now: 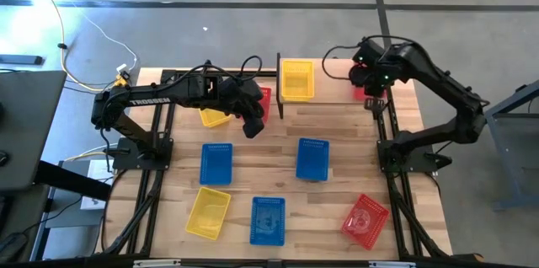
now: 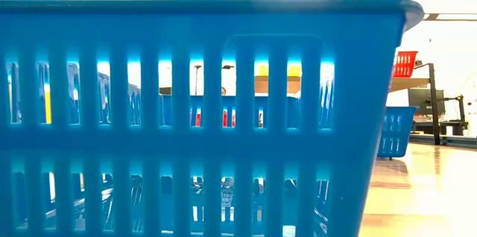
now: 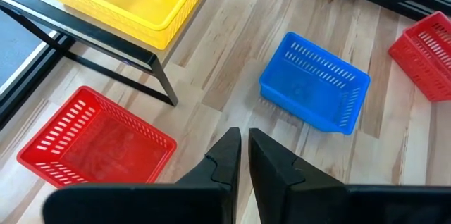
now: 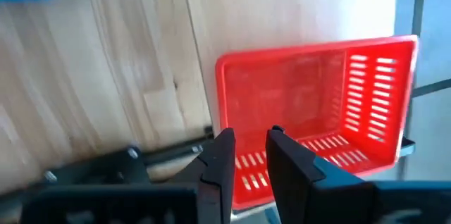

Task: Stack baskets on shelf by color
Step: Put the right blue bin on the shelf

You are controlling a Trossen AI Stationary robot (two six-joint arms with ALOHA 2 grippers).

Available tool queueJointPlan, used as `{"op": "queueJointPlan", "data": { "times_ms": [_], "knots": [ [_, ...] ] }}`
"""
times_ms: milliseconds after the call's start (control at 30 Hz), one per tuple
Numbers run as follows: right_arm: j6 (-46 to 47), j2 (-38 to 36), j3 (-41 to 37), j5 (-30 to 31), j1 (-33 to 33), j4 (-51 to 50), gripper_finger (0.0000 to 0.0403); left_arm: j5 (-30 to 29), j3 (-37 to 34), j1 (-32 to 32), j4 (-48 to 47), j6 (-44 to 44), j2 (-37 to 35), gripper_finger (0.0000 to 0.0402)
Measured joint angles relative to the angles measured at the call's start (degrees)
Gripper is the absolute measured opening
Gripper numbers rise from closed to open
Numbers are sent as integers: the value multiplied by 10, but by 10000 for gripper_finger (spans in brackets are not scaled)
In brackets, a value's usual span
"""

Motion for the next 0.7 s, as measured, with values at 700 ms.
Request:
{"op": "queueJointPlan", "data": {
  "times_ms": [700],
  "knots": [
    [360, -40, 61, -69, 113, 1, 69, -3, 0, -62, 95, -12, 13, 102]
  ]
}}
